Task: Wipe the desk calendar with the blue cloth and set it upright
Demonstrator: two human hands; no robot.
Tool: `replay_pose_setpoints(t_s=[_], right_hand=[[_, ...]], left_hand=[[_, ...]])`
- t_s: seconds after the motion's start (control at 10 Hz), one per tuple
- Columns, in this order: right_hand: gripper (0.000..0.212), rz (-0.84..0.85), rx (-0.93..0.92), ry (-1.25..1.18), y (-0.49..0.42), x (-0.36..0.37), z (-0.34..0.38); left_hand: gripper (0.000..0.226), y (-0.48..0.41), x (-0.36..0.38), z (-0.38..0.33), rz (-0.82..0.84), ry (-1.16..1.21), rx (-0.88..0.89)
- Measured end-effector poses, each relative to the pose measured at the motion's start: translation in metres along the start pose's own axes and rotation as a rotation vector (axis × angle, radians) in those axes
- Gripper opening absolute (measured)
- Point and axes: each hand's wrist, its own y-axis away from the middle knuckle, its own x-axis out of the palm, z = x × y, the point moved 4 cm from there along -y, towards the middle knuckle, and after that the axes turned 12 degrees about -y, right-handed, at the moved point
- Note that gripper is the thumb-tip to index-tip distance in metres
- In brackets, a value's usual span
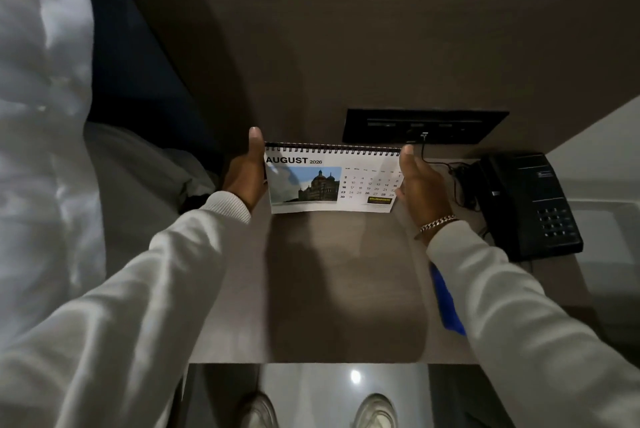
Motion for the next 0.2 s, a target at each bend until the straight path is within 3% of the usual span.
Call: replay_pose_setpoints(t_s=[0.2], right_hand=[[0.030, -0.024, 0.000, 0.023, 0.0004, 0.0064, 0.0072]], left_hand=[[0.105, -0.0056, -0.0066, 0.0027, -0.061, -0.164, -0.041]])
